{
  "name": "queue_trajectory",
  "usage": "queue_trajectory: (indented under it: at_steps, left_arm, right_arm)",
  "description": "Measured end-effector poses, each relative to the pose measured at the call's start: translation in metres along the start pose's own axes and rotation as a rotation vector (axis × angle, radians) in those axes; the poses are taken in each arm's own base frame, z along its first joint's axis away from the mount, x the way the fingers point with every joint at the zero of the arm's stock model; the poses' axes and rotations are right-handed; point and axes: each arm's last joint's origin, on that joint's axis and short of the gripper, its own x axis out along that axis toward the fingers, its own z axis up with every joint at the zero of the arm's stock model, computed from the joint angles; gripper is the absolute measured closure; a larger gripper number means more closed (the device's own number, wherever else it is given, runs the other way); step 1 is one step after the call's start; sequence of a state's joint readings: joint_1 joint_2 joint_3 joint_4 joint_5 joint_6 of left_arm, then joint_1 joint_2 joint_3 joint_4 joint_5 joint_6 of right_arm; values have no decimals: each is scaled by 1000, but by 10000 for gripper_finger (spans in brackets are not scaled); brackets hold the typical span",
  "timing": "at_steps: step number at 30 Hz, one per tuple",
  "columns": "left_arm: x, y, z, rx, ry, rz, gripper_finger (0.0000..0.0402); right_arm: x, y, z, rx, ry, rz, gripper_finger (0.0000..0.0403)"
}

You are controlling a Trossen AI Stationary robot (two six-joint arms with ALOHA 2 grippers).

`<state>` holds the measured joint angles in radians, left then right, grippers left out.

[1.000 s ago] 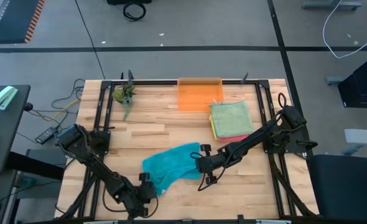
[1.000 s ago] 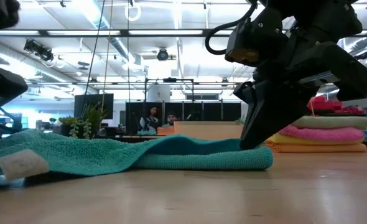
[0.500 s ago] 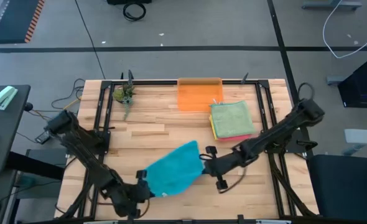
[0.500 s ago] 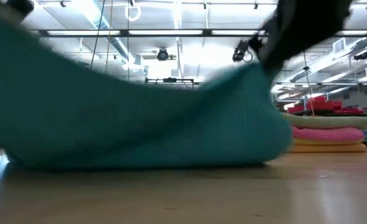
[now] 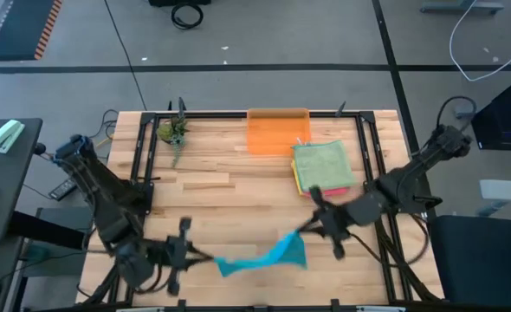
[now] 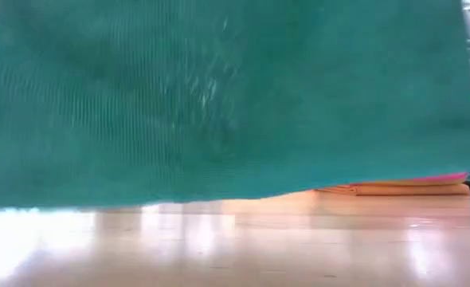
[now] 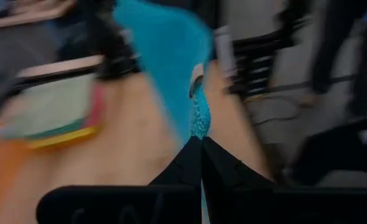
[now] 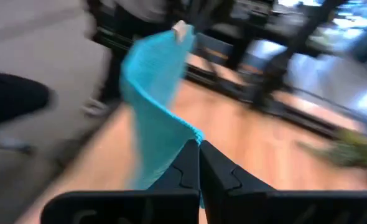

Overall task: Fold microfiber towels
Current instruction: Fold the blue microfiber cloth

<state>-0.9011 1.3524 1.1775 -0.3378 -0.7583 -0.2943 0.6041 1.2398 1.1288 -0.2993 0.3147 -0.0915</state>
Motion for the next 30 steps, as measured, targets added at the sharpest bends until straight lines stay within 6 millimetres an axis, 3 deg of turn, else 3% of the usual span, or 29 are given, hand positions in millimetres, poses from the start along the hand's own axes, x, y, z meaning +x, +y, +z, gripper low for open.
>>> queue_trajectory:
  at_steps: [5, 11, 14, 17, 20, 23, 30]
  left_arm:
    - [-7, 41, 2, 9, 98, 166, 397]
    - [-9, 82, -6, 67, 249, 311, 396]
    - [-10, 100, -4, 118, 281, 361, 397]
    - [-12, 108, -1, 138, 281, 377, 396]
    - [-9, 101, -6, 80, 293, 301, 398]
    - [7, 78, -30, -3, 298, 220, 397]
    - [49, 2, -132, -164, 279, 35, 397]
  right_arm:
    - [3, -43, 4, -77, 126, -156, 400]
    - [4, -94, -12, -208, 281, -285, 400]
    - [3, -111, -15, -273, 315, -326, 400]
    - [5, -115, -20, -257, 347, -327, 400]
    - [15, -103, -27, -157, 378, -222, 400]
    - [39, -70, -46, -77, 461, -106, 400]
    - [103, 31, -120, 29, 627, 50, 400]
